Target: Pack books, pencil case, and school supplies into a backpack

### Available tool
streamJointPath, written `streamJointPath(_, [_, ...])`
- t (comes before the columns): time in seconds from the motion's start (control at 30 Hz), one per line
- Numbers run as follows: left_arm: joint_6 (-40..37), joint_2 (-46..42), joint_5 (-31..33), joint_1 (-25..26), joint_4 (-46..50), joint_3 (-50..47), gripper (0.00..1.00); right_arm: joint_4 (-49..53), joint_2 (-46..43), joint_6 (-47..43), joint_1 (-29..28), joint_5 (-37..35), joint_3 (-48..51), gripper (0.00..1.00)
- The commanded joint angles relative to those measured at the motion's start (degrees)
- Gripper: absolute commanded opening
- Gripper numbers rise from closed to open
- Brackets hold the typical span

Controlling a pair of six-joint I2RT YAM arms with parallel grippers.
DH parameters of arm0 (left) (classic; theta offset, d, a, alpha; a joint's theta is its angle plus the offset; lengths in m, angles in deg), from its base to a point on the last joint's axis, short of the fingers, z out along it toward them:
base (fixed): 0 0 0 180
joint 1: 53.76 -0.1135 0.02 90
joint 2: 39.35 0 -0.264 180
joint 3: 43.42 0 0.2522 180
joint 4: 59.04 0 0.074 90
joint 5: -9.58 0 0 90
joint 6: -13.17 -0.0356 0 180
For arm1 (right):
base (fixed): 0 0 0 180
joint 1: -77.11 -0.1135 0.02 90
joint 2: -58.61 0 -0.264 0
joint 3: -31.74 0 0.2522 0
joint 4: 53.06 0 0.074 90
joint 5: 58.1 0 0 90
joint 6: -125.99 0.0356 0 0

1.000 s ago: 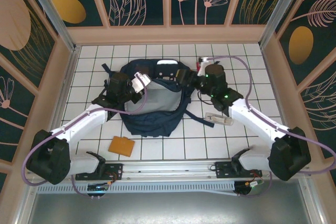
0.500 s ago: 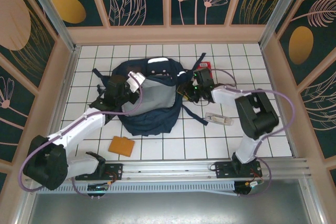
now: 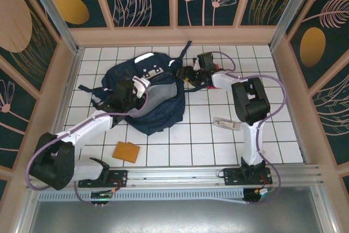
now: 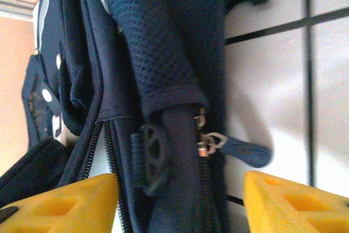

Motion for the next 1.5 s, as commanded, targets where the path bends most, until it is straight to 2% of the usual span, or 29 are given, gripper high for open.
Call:
streamJointPath(0.0, [3.2, -0.2, -4.0, 0.2, -3.3, 1.2, 0.17, 6.1, -7.8, -7.1, 2.0, -4.9, 3.5, 0.66])
streamJointPath(0.1, [2.9, -0.4, -5.7, 0.1, -3.7, 1.0, 0.20, 10.9, -11.0, -13.5, 6.3, -7.6, 5.7, 0.70])
streamJointPath(0.23, [3.1, 0.4, -10.3, 0.1, -3.0, 2.2, 0.28, 17.2, -10.0, -20.3, 13.3, -10.3, 4.1, 0.70])
streamJointPath(0.33, [6.3, 0.5, -13.2, 0.2, -0.9, 4.4, 0.40, 20.5, -6.8, -24.7, 16.3, -11.7, 1.6, 0.67])
streamJointPath(0.4, [13.8, -0.1, -14.0, 0.2, -1.0, 5.6, 0.45, 22.5, -3.8, -27.0, 16.9, -13.5, -0.9, 0.64])
streamJointPath(0.47, [24.4, -0.9, -15.3, 0.2, -0.4, 7.3, 0.54, 23.5, -0.9, -28.1, 16.8, -14.6, -3.2, 0.64])
streamJointPath(0.53, [30.0, -2.0, -20.2, 0.3, -0.2, 7.9, 0.57, 23.8, 1.2, -28.7, 16.5, -16.2, -5.2, 0.64])
streamJointPath(0.67, [37.9, -4.7, -20.6, 1.0, 2.5, 9.1, 0.59, 25.9, 5.7, -31.5, 14.8, -23.6, -10.0, 0.66])
streamJointPath(0.73, [38.5, -5.2, -20.5, 1.5, 5.4, 11.1, 0.60, 27.1, 7.7, -31.6, 14.3, -26.6, -11.6, 0.62])
streamJointPath(0.87, [39.8, -5.9, -20.4, 3.2, 4.6, 12.8, 0.61, 30.2, 9.0, -32.1, 12.2, -32.7, -10.9, 0.37])
streamJointPath(0.97, [42.6, -3.0, -19.3, 6.0, 2.1, 13.8, 0.61, 32.7, 6.8, -31.5, 10.6, -36.3, -7.1, 0.26])
streamJointPath(1.07, [48.8, 2.1, -15.1, 9.1, 1.2, 16.3, 0.59, 34.7, 2.1, -28.5, 10.4, -33.3, -1.3, 0.21])
streamJointPath(1.17, [53.8, 9.2, -14.9, 12.6, -1.2, 19.7, 0.58, 33.4, -5.7, -24.5, 11.6, -22.9, 7.3, 0.20])
streamJointPath(1.3, [54.5, 21.1, -14.4, 17.2, 2.1, 29.8, 0.56, 31.6, -15.9, -20.5, 12.8, -16.3, 17.2, 0.27])
streamJointPath(1.47, [53.7, 34.2, -15.0, 21.1, 3.4, 41.1, 0.54, 31.5, -25.1, -19.9, 17.3, -11.6, 22.0, 0.34])
